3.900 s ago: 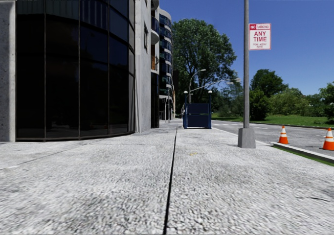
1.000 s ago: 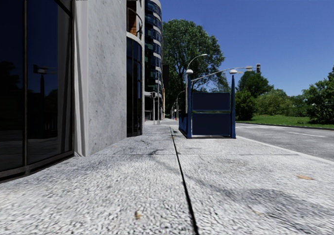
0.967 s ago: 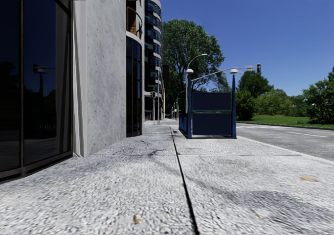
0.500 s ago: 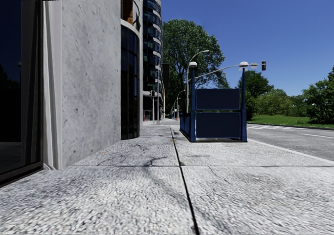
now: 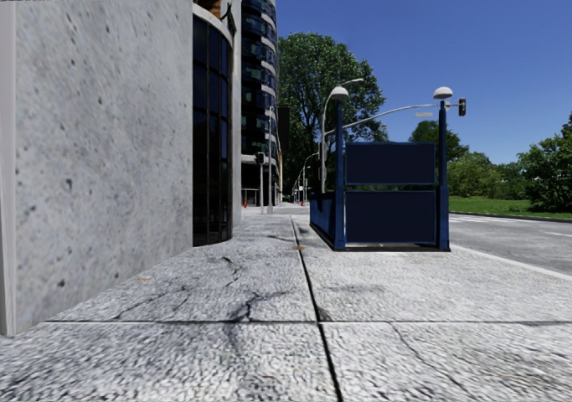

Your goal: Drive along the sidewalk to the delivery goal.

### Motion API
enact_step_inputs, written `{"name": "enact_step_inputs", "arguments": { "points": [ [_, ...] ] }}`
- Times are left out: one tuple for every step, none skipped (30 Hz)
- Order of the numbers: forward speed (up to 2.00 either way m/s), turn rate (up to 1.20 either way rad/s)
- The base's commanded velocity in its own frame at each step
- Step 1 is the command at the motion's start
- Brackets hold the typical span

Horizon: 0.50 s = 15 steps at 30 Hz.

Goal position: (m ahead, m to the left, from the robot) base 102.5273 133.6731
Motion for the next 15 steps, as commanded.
{"name": "enact_step_inputs", "arguments": {
  "points": [
    [1.91,0.0],
    [1.91,0.0],
    [1.91,0.0],
    [1.91,0.0],
    [1.91,0.0],
    [1.91,0.0],
    [1.91,0.0],
    [1.91,0.0],
    [1.91,0.0],
    [1.91,0.0],
    [1.91,0.0],
    [1.91,0.0],
    [1.91,0.0],
    [1.91,0.0],
    [1.91,0.0]
  ]
}}
